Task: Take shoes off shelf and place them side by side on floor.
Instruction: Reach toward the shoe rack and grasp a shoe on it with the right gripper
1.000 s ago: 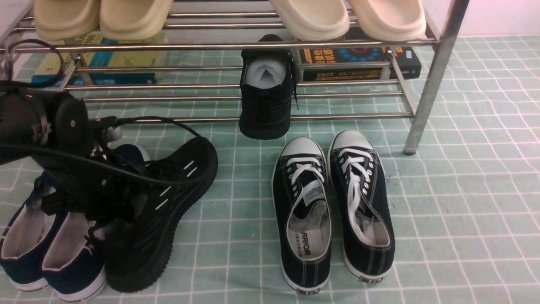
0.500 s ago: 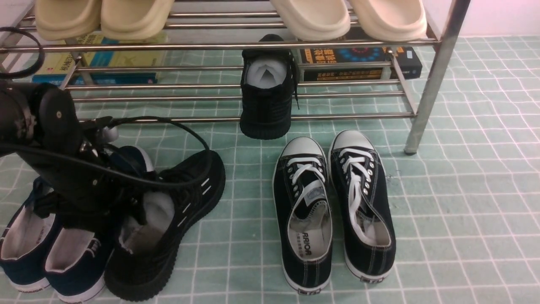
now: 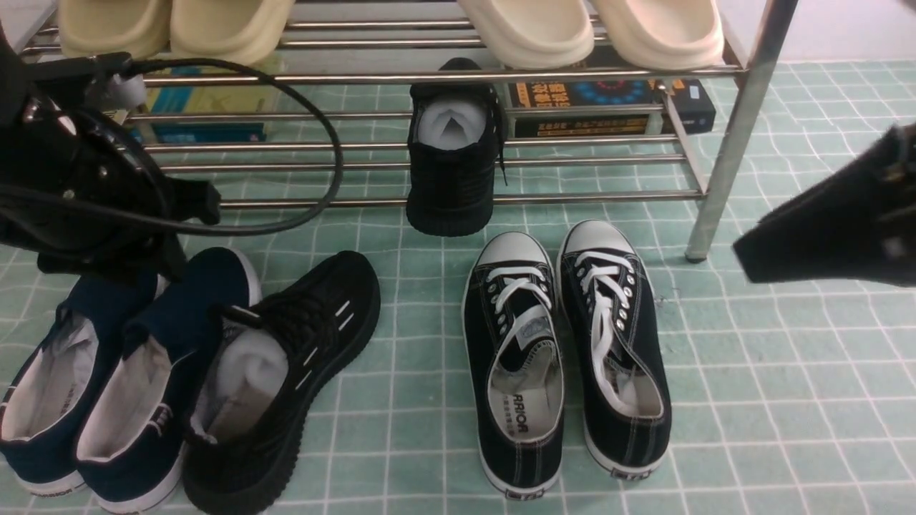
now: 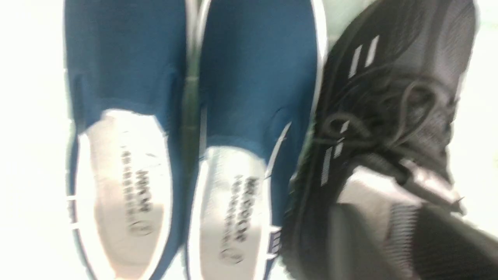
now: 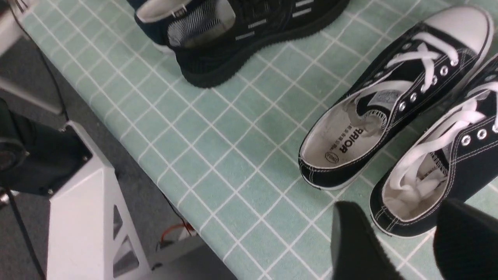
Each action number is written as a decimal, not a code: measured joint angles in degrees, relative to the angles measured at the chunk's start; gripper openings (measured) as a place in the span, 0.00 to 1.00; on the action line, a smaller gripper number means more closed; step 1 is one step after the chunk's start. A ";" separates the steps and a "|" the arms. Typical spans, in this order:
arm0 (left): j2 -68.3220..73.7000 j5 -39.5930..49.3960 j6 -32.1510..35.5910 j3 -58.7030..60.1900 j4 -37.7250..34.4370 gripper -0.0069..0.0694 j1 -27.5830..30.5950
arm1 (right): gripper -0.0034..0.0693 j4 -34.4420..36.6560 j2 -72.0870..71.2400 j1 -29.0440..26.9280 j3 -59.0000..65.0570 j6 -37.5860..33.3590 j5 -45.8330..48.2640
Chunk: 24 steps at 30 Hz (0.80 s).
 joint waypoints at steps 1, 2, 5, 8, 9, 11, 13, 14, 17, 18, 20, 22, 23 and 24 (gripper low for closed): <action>0.00 0.00 0.14 0.02 -0.01 0.29 0.14 | 0.47 0.00 0.47 0.60 -0.38 0.00 0.00; 0.00 1.13 1.21 -0.09 -0.10 0.18 1.33 | 0.47 -4.19 3.79 4.77 -3.29 4.46 0.00; 0.00 2.87 5.50 -0.15 -2.88 0.11 7.95 | 0.49 -13.35 12.03 13.31 -10.88 12.79 0.00; 0.00 5.74 11.30 -0.15 -8.77 0.11 16.38 | 0.53 -19.91 19.57 18.32 -18.12 20.02 -0.08; 0.00 6.73 13.73 -0.15 -11.56 0.11 19.34 | 0.54 -22.08 22.62 19.63 -21.14 22.50 -0.10; 0.00 8.44 18.42 -0.15 -17.87 0.11 24.74 | 0.59 -25.91 28.82 21.44 -28.41 26.21 -0.24; -0.02 9.30 21.25 -0.15 -21.99 0.11 27.58 | 0.64 -28.49 35.08 22.49 -34.82 27.79 -0.39; -0.02 9.44 22.39 -0.15 -23.49 0.11 28.48 | 0.66 -29.21 38.17 22.85 -37.74 27.99 -0.44; -0.02 9.63 23.92 -0.15 -25.13 0.11 29.15 | 0.73 -32.54 45.72 23.15 -47.58 27.86 -0.44; -0.02 9.71 24.15 -0.15 -25.53 0.11 29.15 | 0.75 -34.10 48.33 23.21 -50.77 27.36 -0.44; -0.02 9.77 24.39 -0.15 -25.89 0.11 29.15 | 0.78 -35.78 51.58 23.21 -54.76 26.65 -0.37; -0.02 9.82 24.57 -0.15 -26.15 0.11 29.15 | 0.81 -39.60 56.28 23.21 -60.44 24.99 0.48; -0.02 9.82 24.57 -0.15 -26.15 0.11 29.15 | 0.82 -41.18 57.58 23.21 -61.93 24.25 0.86; -0.02 9.82 24.57 -0.15 -26.15 0.11 29.15 | 0.82 -42.12 58.60 23.21 -62.99 23.72 1.00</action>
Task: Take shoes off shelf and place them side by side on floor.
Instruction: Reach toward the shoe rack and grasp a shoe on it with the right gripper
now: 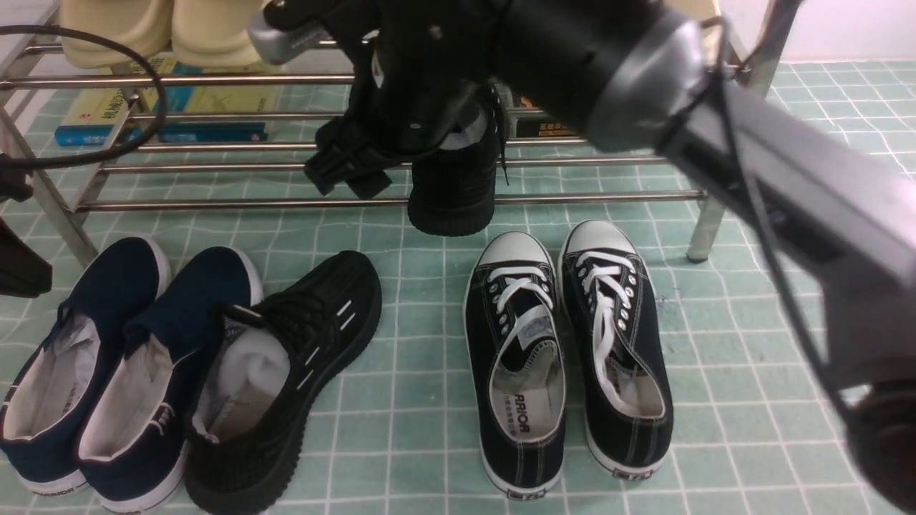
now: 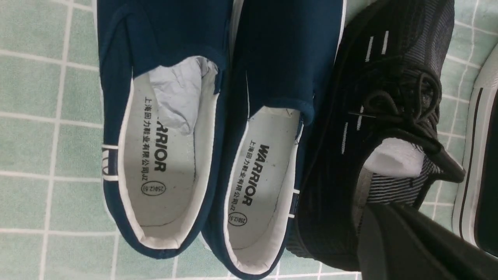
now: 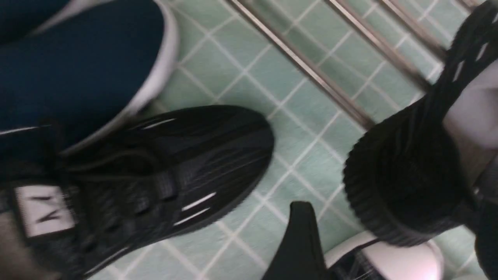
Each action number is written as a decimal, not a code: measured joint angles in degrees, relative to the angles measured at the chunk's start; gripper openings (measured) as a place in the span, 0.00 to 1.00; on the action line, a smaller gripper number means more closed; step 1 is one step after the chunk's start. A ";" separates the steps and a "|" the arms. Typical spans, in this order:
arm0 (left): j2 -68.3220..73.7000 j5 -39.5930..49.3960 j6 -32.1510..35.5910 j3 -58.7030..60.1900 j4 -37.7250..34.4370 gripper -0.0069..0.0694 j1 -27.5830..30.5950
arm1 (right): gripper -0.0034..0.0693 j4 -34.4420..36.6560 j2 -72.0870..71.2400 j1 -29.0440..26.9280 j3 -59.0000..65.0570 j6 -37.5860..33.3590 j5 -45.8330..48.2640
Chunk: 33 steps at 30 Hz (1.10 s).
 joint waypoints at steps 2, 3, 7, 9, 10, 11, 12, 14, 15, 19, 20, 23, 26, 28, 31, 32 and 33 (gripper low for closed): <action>0.00 0.00 0.02 0.00 -0.05 0.11 0.00 | 0.83 -1.67 1.31 0.00 -0.95 -1.11 0.07; 0.00 0.00 0.07 0.00 -0.05 0.11 0.00 | 0.83 -2.44 1.93 0.00 -1.10 -1.67 0.00; 0.00 0.00 0.16 0.00 -0.05 0.11 0.00 | 0.83 -6.11 4.15 -0.43 -1.37 -1.96 -0.69; 0.00 0.00 0.16 0.00 -0.05 0.12 0.00 | 0.83 -6.84 5.25 -1.08 -1.42 -1.96 -1.61; 0.00 0.00 0.16 0.00 -0.05 0.12 0.00 | 0.83 -6.84 5.25 -1.17 -1.42 -1.96 -1.61; 0.00 0.00 0.16 0.00 -0.05 0.12 0.00 | 0.83 -6.77 5.89 -1.86 -1.42 -1.96 -1.92; 0.00 0.00 0.16 0.00 -0.05 0.12 0.00 | 0.83 -6.77 6.27 -2.43 -1.42 -1.96 -2.06; 0.00 0.00 0.20 0.00 -0.06 0.12 0.00 | 0.83 -6.31 6.87 -3.76 -1.49 -1.96 -2.47; 0.00 0.00 0.20 0.00 -0.06 0.12 0.00 | 0.83 -6.17 6.97 -4.05 -1.49 -1.96 -2.58; 0.00 0.00 0.20 0.00 -0.11 0.12 0.00 | 0.81 -4.17 7.99 -7.28 -1.49 -1.96 -4.07; 0.00 0.00 0.20 0.00 -0.11 0.13 0.00 | 0.80 -3.41 8.00 -7.73 -1.49 -2.22 -4.33; 0.00 0.00 0.20 0.00 -0.11 0.13 0.00 | 0.69 1.31 8.00 -8.89 -1.51 -5.28 -4.73; 0.00 0.05 0.20 0.00 -0.11 0.13 0.00 | 0.51 4.53 8.10 -9.27 -1.51 -8.18 -4.87; 0.00 0.05 0.20 0.00 -0.06 0.13 0.00 | 0.35 5.97 8.31 -9.50 -1.55 -9.85 -4.82; 0.00 0.05 0.20 0.00 -0.06 0.13 0.00 | 0.15 7.24 8.47 -9.59 -1.55 -10.76 -4.29; 0.00 0.05 0.20 0.00 -0.06 0.14 0.00 | 0.10 7.83 8.30 -9.52 -1.55 -11.01 -2.97; 0.00 0.05 0.20 0.00 -0.06 0.14 0.00 | 0.10 8.09 7.93 -9.39 -1.55 -11.06 -1.75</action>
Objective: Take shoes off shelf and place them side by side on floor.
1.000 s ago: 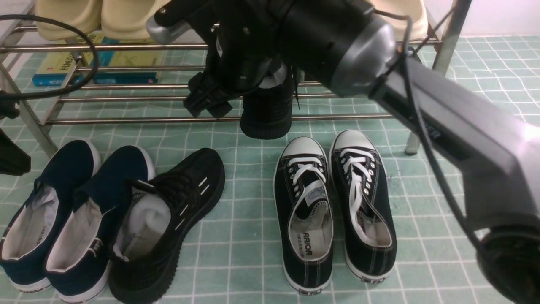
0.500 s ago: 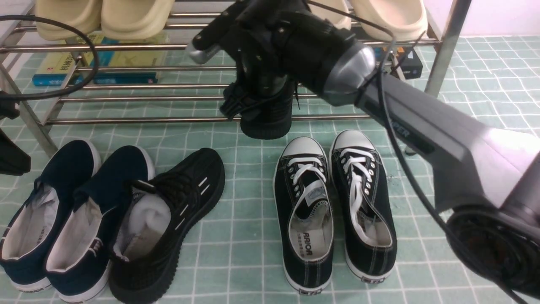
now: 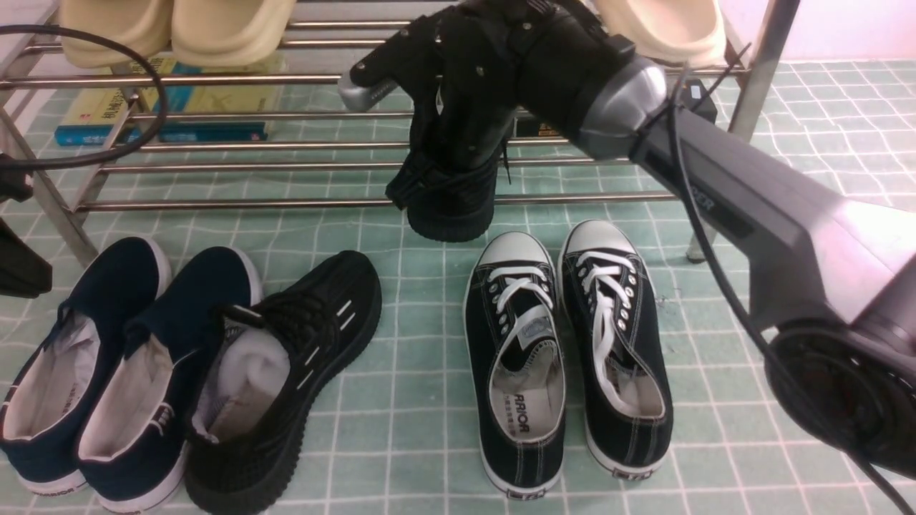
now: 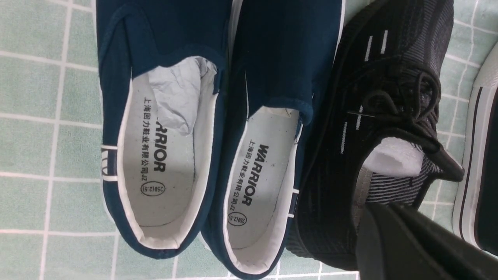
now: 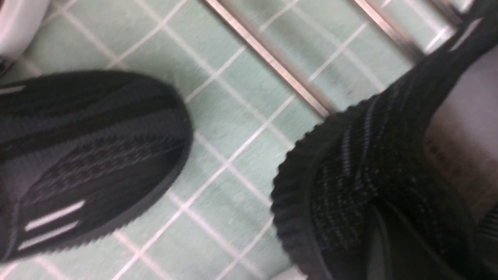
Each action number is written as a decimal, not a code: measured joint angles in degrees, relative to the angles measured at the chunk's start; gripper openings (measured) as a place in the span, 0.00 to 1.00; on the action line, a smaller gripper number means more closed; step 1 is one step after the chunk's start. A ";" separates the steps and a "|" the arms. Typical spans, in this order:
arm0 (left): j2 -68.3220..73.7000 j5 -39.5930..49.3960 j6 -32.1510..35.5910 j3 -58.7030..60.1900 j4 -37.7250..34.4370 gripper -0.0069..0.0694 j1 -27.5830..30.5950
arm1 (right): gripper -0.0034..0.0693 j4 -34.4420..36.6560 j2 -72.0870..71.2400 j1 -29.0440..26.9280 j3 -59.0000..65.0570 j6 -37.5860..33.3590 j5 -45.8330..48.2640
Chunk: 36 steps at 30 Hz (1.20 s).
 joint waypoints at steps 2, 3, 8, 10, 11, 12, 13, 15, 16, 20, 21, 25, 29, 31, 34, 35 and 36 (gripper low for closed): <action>0.00 0.00 0.00 0.00 0.00 0.14 0.00 | 0.10 0.26 -0.89 0.57 0.00 -0.08 2.72; 0.00 0.00 0.00 0.00 0.00 0.14 0.00 | 0.10 0.26 -1.15 0.67 0.00 -0.08 3.13; -0.05 0.01 0.00 0.00 0.00 0.14 0.00 | 0.10 1.65 -6.01 3.95 0.05 -0.07 5.48; -0.05 0.01 0.00 0.00 0.18 0.14 0.00 | 0.10 2.87 -7.92 5.54 0.05 0.24 5.94; -0.05 0.01 0.00 0.00 0.17 0.14 0.00 | 0.10 3.43 -8.55 6.22 0.05 0.41 5.94; -0.05 0.01 0.00 0.00 0.17 0.14 0.00 | 0.10 3.99 -9.11 6.88 0.05 0.77 5.94; -0.05 0.07 0.00 0.00 0.17 0.14 0.00 | 0.10 4.57 -9.47 7.43 0.23 0.98 5.94; -0.05 0.07 0.00 0.00 0.17 0.14 0.00 | 0.10 5.54 -10.31 8.42 0.97 1.41 5.94; -0.05 0.07 0.00 0.00 0.22 0.14 0.00 | 0.10 5.96 -11.31 9.56 2.65 1.47 5.94; -0.05 0.07 0.00 0.00 0.21 0.13 0.00 | 0.10 6.36 -13.75 12.52 9.24 0.55 5.89; -0.05 0.13 0.00 0.00 0.21 0.13 0.00 | 0.10 6.36 -14.06 12.96 10.73 0.13 5.89; -0.05 0.13 0.00 0.00 0.21 0.13 0.00 | 0.10 6.73 -14.74 15.35 16.30 -1.88 5.89; -0.05 0.13 0.00 0.00 0.21 0.13 0.00 | 0.10 6.87 -14.78 16.95 19.96 -4.64 5.71; -0.05 0.13 0.00 0.00 0.21 0.14 0.00 | 0.10 7.01 -14.78 17.16 20.58 -5.60 5.71; -0.05 0.13 0.00 0.00 0.21 0.14 0.00 | 0.10 7.73 -14.78 17.22 20.72 -6.13 5.64; -0.05 0.13 0.00 0.00 0.21 0.14 0.00 | 0.10 8.21 -14.78 17.22 20.72 -6.71 5.64; -0.05 0.13 0.00 0.00 0.21 0.14 0.00 | 0.10 8.32 -14.78 17.22 20.72 -7.03 5.64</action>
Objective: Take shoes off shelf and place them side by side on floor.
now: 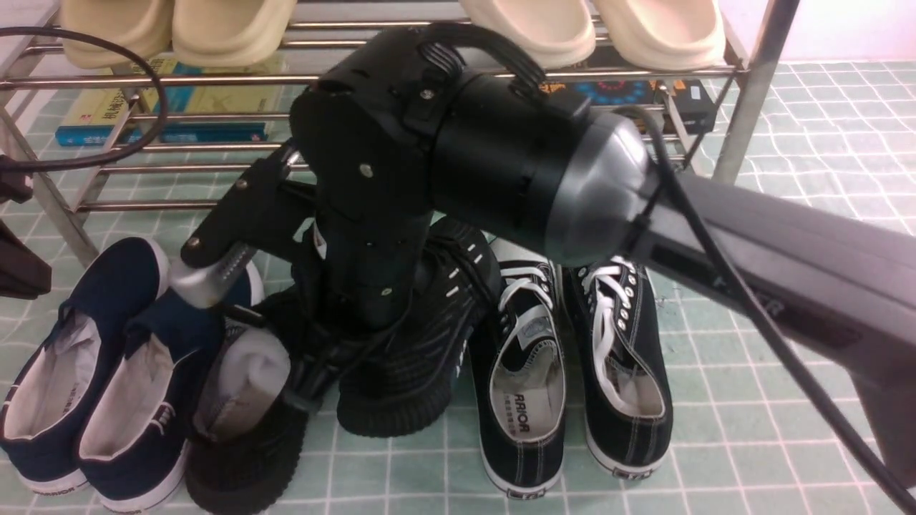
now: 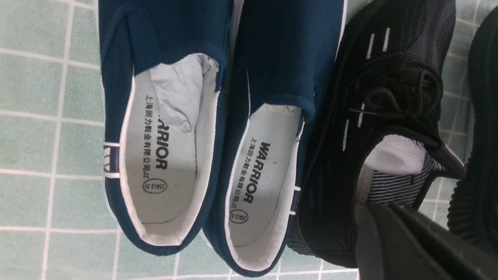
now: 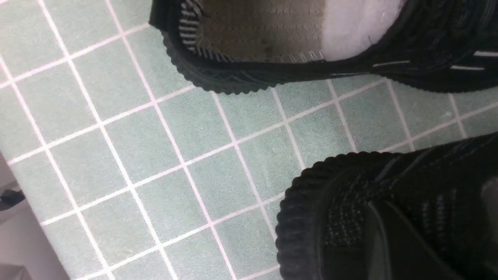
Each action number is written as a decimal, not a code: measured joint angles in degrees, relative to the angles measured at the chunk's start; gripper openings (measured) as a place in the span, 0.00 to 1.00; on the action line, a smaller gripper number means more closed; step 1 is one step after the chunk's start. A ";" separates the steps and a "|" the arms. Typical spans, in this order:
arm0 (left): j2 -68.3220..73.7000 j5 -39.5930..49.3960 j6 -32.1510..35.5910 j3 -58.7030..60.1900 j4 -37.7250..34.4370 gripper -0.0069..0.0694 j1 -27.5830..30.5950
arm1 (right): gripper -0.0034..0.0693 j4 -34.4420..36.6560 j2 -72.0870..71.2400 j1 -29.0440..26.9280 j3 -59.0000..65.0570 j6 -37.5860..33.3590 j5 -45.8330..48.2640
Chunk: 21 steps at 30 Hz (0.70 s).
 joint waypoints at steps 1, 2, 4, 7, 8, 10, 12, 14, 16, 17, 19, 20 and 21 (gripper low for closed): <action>-0.01 0.00 0.00 0.00 0.00 0.14 0.00 | 0.10 1.18 0.00 0.07 0.00 -1.14 0.00; -0.01 0.00 0.00 0.00 0.00 0.14 0.00 | 0.10 2.07 0.00 0.21 0.00 -2.25 0.00; -0.01 0.00 0.00 0.00 0.00 0.14 0.00 | 0.10 3.56 0.00 0.64 0.00 -3.92 -0.16; -0.06 0.00 0.00 -0.03 0.00 0.14 0.00 | 0.10 4.43 0.00 1.03 0.00 -6.16 -0.31; -0.06 0.00 0.00 -0.03 0.00 0.14 0.00 | 0.10 4.57 0.00 1.17 0.15 -6.70 -0.36; -0.06 0.00 0.00 -0.03 0.00 0.14 0.00 | 0.10 4.63 -0.02 1.30 0.82 -6.75 -0.42; -0.06 0.00 0.00 -0.03 0.00 0.14 0.00 | 0.10 5.03 -0.06 1.30 2.68 -6.16 -0.83; -0.06 0.00 0.00 -0.03 0.00 0.14 0.00 | 0.10 5.72 -0.06 1.32 5.44 -5.14 -1.19; -0.06 0.00 0.00 -0.03 0.00 0.14 0.00 | 0.10 6.07 -0.06 1.41 8.21 -3.97 -1.27; -0.06 0.00 0.02 -0.03 0.00 0.14 0.00 | 0.10 6.11 -0.06 1.45 9.63 -3.06 -1.43; -0.06 0.00 0.02 -0.03 0.00 0.14 0.00 | 0.11 6.22 -0.06 1.45 11.73 -1.55 -1.48; -0.06 0.00 0.02 -0.03 0.00 0.14 0.00 | 0.11 6.22 -0.06 1.45 12.18 -0.93 -1.58; -0.06 0.00 0.02 -0.03 0.00 0.14 0.00 | 0.13 6.22 -0.06 1.45 12.83 0.08 -1.76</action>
